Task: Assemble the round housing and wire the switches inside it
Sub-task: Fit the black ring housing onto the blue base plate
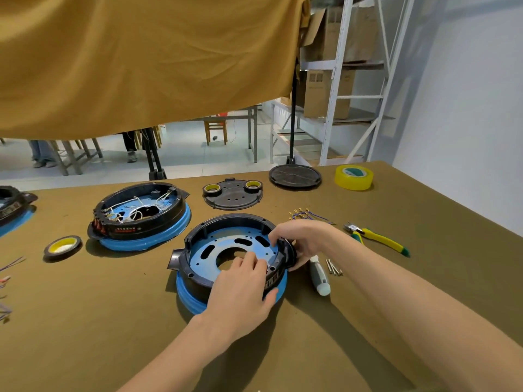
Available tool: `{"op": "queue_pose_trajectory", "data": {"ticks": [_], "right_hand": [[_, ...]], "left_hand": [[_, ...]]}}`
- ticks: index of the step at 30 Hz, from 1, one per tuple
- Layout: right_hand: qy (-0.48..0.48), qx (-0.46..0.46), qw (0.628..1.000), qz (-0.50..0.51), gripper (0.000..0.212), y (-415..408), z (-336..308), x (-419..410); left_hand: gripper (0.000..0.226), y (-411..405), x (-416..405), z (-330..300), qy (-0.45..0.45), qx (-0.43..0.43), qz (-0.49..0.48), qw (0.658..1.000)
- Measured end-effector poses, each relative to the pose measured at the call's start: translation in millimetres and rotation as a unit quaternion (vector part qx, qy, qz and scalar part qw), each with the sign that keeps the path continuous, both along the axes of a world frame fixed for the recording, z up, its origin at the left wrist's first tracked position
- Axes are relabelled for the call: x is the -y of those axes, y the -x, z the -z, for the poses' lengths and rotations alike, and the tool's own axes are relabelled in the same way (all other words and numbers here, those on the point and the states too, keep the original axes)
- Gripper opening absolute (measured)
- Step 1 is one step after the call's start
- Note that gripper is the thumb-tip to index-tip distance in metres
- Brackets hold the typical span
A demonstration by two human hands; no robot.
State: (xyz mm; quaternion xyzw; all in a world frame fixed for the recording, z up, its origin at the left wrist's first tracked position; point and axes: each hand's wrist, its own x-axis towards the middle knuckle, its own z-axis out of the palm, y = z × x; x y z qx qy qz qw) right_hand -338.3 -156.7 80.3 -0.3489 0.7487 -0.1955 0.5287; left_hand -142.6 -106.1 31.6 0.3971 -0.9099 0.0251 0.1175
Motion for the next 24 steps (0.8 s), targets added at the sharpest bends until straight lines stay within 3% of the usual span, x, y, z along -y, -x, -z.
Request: {"op": "queue_pose_trajectory", "data": {"ticks": [6,11,16,19,24], "right_hand": [[0.09,-0.084,0.992,-0.041,0.037,0,8,8],[0.194,-0.132,0.968,-0.091,0.036,-4,14,21],[0.217,-0.16,0.954,-0.133,0.027,-6,12,33],[0.213,-0.161,0.951,-0.153,0.026,-5,10,37],[0.211,-0.149,0.952,-0.162,0.029,0,11,37]], "left_hand": [[0.046,4,11,-9,-0.091,0.033,-0.038,0.995],[0.048,5,13,-6,-0.072,0.047,-0.035,0.996],[0.054,2,18,-6,-0.075,0.061,-0.01,0.995],[0.062,-1,25,-10,-0.145,0.063,0.001,0.987],[0.056,-3,51,-27,-0.335,-0.055,-0.009,0.94]]}}
